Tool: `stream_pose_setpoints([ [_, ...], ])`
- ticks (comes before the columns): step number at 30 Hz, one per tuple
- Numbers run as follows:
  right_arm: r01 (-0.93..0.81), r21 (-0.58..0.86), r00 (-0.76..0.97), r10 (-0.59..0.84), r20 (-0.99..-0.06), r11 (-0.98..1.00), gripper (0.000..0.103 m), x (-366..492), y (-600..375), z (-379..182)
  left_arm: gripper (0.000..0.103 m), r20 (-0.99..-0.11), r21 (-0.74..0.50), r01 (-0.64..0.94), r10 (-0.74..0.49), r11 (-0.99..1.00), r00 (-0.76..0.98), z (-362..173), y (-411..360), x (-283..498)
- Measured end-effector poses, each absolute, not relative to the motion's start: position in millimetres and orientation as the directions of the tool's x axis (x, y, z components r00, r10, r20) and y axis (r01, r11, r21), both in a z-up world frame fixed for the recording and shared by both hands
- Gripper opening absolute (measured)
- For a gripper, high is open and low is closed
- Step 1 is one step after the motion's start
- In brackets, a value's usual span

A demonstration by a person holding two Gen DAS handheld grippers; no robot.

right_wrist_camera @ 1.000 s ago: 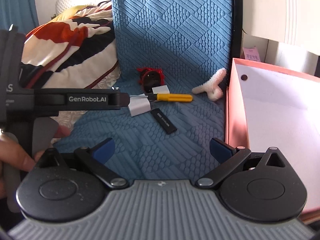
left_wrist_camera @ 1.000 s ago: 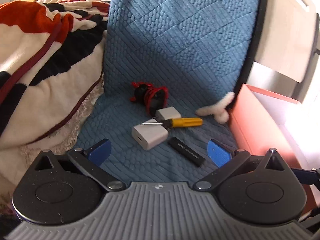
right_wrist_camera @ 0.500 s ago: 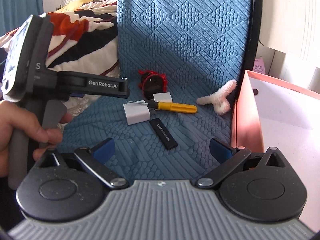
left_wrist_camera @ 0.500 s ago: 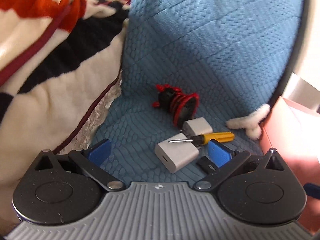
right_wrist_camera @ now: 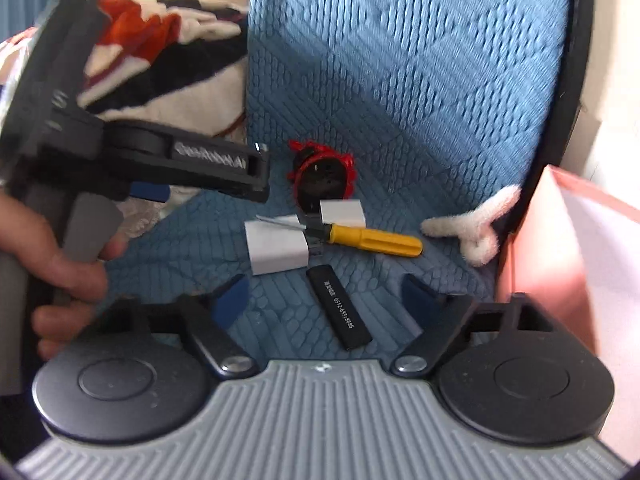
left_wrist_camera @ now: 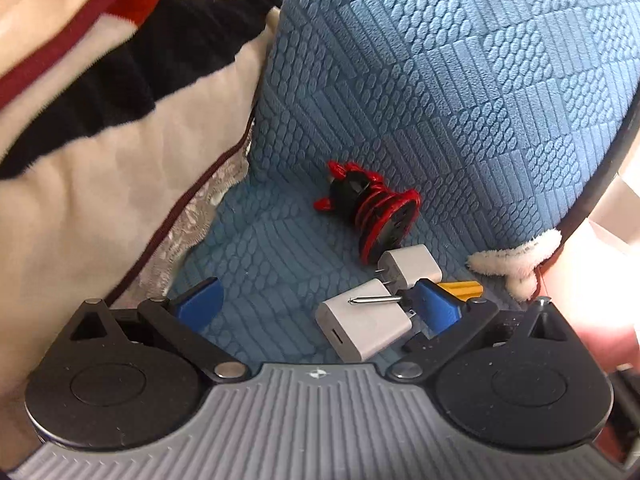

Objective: Organize rigid objects
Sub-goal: 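Move the left tool toward the white adapter while the right tool approaches the black USB stick, then close the left gripper on the white adapter while the right gripper grasps the black USB stick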

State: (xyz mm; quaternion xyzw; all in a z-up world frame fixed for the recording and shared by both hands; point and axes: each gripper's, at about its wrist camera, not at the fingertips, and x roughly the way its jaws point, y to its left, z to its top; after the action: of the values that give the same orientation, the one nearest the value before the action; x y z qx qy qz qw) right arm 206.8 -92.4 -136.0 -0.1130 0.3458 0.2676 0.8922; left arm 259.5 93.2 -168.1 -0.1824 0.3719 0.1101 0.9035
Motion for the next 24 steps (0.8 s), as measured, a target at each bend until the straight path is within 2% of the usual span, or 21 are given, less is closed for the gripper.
stream_pose_setpoints([
  [2,-0.546,-0.014,0.613,0.389,-0.688,0.837,0.071,216.6,-89.7,-143.8,0.096,-0.725,-0.286,-0.320,0.014,0.903,0.688,-170.9,95.1,263.8],
  [4,-0.561,0.003,0.595,0.406,-0.694,0.828,0.071,225.3,-88.3,-151.5,0.096,-0.728,-0.311,-0.303,-0.020,0.901,0.686,-173.1,94.5,267.4],
  [14,-0.563,-0.027,0.558,0.356,-0.749,0.826,0.070,251.6,-70.4,-183.0,0.083,-0.757,-0.319,-0.293,-0.056,0.901,0.651,-190.8,85.6,284.3],
  [15,-0.573,-0.030,0.550,0.358,-0.754,0.819,0.063,251.2,-69.0,-184.5,0.083,-0.762,-0.315,-0.291,-0.058,0.903,0.646,-193.3,85.0,286.1],
  [19,-0.600,-0.051,0.546,0.362,-0.755,0.798,0.047,248.4,-63.2,-182.7,0.082,-0.775,-0.289,-0.273,-0.057,0.917,0.629,-199.3,78.4,291.2],
  [21,-0.609,-0.077,0.549,0.349,-0.760,0.790,0.033,246.3,-60.3,-181.9,0.080,-0.781,-0.276,-0.275,-0.048,0.921,0.623,-201.6,76.6,293.1],
  [24,-0.613,-0.063,0.523,0.345,-0.779,0.788,0.029,248.5,-61.9,-178.9,0.078,-0.781,-0.296,-0.292,-0.055,0.910,0.623,-204.9,78.6,295.3],
])
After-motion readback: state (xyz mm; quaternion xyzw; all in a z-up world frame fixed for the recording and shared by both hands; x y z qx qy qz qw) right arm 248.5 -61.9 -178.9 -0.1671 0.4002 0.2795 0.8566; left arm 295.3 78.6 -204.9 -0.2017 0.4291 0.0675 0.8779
